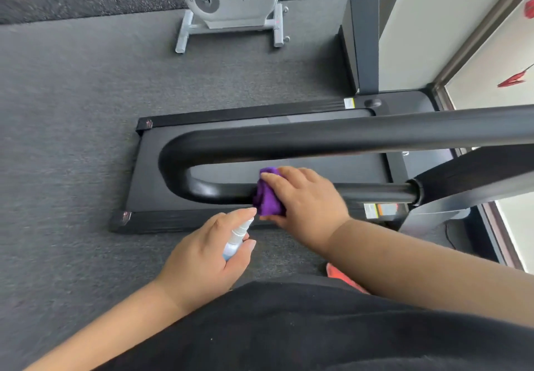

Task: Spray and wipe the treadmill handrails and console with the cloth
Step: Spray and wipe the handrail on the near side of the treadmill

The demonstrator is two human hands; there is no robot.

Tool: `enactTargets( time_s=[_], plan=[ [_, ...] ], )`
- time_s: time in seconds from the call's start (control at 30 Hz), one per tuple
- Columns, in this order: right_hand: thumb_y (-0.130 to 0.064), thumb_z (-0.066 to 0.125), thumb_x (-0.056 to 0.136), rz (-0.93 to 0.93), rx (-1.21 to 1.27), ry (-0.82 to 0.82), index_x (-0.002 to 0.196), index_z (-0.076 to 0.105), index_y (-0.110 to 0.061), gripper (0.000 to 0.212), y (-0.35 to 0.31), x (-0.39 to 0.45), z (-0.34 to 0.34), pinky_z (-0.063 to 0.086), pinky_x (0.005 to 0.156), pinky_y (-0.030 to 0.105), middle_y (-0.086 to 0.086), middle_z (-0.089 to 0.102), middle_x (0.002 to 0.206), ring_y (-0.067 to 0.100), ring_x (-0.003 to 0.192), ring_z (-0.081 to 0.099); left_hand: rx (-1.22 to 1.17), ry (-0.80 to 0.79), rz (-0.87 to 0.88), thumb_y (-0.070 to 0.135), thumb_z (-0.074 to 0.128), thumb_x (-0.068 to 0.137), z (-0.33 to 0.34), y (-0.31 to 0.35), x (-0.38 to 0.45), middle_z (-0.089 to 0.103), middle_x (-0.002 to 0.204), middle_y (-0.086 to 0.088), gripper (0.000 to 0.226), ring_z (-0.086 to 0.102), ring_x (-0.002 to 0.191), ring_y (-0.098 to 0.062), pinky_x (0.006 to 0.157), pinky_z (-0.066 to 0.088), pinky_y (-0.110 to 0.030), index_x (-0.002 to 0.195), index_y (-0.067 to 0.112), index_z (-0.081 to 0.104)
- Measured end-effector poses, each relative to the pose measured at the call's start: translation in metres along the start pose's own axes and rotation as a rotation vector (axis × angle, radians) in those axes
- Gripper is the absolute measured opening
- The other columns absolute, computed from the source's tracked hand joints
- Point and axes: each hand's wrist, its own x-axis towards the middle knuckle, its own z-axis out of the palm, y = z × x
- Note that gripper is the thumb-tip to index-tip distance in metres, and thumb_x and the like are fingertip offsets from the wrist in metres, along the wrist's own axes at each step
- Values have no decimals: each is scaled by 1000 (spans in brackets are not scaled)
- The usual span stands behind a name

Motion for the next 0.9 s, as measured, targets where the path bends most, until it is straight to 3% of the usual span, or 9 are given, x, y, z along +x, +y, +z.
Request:
enactTargets(
  time_s=[0.13,0.23,0.37,0.5,0.63,0.73,0.9],
  plan=[
    [-48,73,78,-95,41,4,146,41,-25,80,-71,34,25,47,94,47,6,51,140,32,119,51,20,55,125,40,56,86,-22,-30,-6,65,96,6,47,58,87,0,75,43,-15,128,20,49],
    [-36,68,85,-90,-33,9,152,32,-26,77,-85,40,34,43,96,46,5,44,147,32,123,46,-15,39,210,57,42,98,-33,-51,-8,56,101,19,48,56,95,7,78,43,-9,127,20,49],
    [-24,61,93,-176,-164,68,150,40,-27,61,-76,25,35,43,92,45,8,49,145,32,120,50,-47,-37,282,64,39,96,-35,-76,-5,49,104,28,49,58,79,-4,64,51,-30,132,31,46],
    [-15,60,92,-150,-196,149,143,52,-26,53,-55,4,37,43,93,48,12,55,140,37,118,52,-74,-98,339,63,45,94,-27,-84,3,49,115,37,51,61,78,-6,56,57,-41,138,39,42],
    [-9,67,86,-77,-232,229,141,55,-22,58,-19,-20,29,44,95,49,15,58,133,39,114,56,-20,-153,422,57,45,95,-22,-61,18,53,105,23,49,66,70,-17,54,56,-38,139,33,43],
    [-8,70,82,11,-260,250,139,56,-18,60,9,-42,22,45,97,51,17,59,130,40,113,56,48,-214,393,53,47,90,-21,-32,30,57,104,18,51,62,74,-12,56,54,-33,138,34,43],
    [-8,73,78,136,-259,229,135,57,-14,59,65,-79,2,46,99,50,17,59,127,40,112,56,55,-194,345,40,51,95,-11,3,38,64,99,5,41,66,70,-21,56,55,-38,135,32,44]
  ],
)
